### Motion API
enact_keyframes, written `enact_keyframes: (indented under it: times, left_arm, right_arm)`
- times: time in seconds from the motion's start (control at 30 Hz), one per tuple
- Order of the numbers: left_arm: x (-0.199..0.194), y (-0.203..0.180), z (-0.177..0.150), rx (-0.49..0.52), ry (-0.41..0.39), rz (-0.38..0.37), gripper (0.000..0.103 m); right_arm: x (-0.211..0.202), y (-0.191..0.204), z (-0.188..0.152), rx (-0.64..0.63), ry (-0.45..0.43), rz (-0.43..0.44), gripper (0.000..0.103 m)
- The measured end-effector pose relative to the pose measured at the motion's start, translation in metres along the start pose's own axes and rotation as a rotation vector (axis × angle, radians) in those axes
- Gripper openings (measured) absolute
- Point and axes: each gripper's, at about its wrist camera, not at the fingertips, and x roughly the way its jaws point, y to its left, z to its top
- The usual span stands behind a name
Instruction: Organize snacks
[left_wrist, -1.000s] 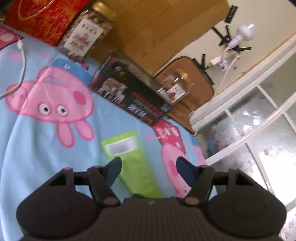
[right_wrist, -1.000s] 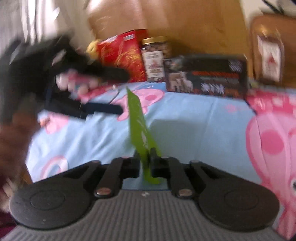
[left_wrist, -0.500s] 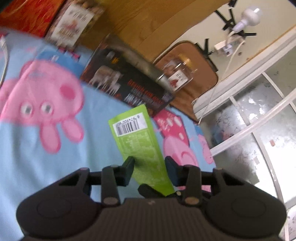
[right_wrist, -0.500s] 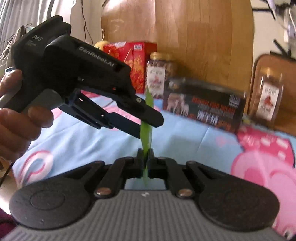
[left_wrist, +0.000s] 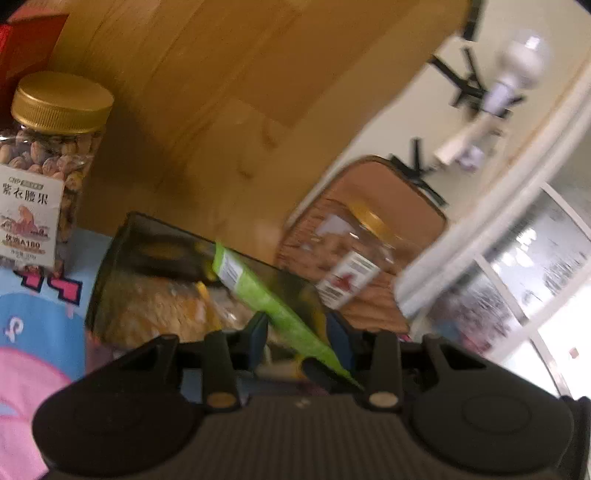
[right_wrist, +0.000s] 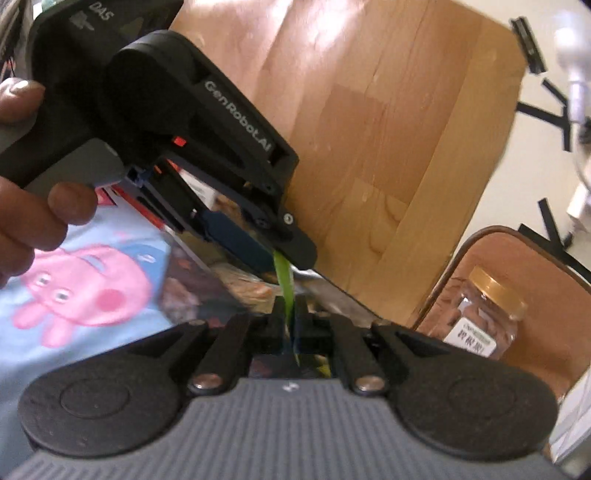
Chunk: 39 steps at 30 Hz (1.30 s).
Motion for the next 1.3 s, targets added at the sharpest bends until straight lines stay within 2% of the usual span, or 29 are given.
enact_keyframes:
  times: [0.03, 0.07, 0.1, 0.17, 0.37, 0.5, 0.67, 0.83, 1.07, 1.3]
  left_arm:
    - [0.006, 0.003, 0.001, -0.009, 0.002, 0.023, 0.036]
    - [0.009, 0.005, 0.002, -0.015, 0.007, 0.034, 0.036]
    - [0.012, 0.008, 0.001, -0.02, 0.012, 0.041, 0.036]
    - [0.012, 0.009, -0.005, -0.01, 0.019, 0.043, 0.036]
    - [-0.011, 0.003, -0.024, 0.044, -0.004, 0.061, 0.036]
    - [-0.036, -0.011, -0.04, 0.083, -0.022, 0.075, 0.038]
    - [-0.058, -0.027, -0.074, 0.157, -0.025, 0.16, 0.038]
    - [-0.077, -0.039, -0.112, 0.209, -0.024, 0.24, 0.04]
    - [-0.09, -0.044, -0.152, 0.247, 0.007, 0.338, 0.041]
    - [-0.101, -0.042, -0.173, 0.262, -0.001, 0.403, 0.046]
  right_arm:
    - [0.004, -0.004, 0.0, -0.003, 0.011, -0.015, 0.009]
    - [0.009, -0.008, -0.001, 0.0, 0.02, -0.032, 0.016]
    - [0.013, -0.012, -0.003, 0.009, 0.029, -0.049, 0.031]
    - [0.012, -0.019, -0.008, 0.05, 0.03, -0.085, 0.036]
    - [-0.019, -0.036, -0.028, 0.271, -0.007, -0.094, 0.036]
    - [-0.054, -0.031, -0.041, 0.427, -0.046, -0.089, 0.037]
    - [-0.074, -0.023, -0.061, 0.616, -0.062, -0.046, 0.037]
    - [-0.094, -0.013, -0.078, 0.767, -0.018, 0.02, 0.037]
    - [-0.108, 0.013, -0.09, 0.906, 0.052, 0.129, 0.037]
    - [-0.119, 0.035, -0.09, 0.954, 0.084, 0.145, 0.038]
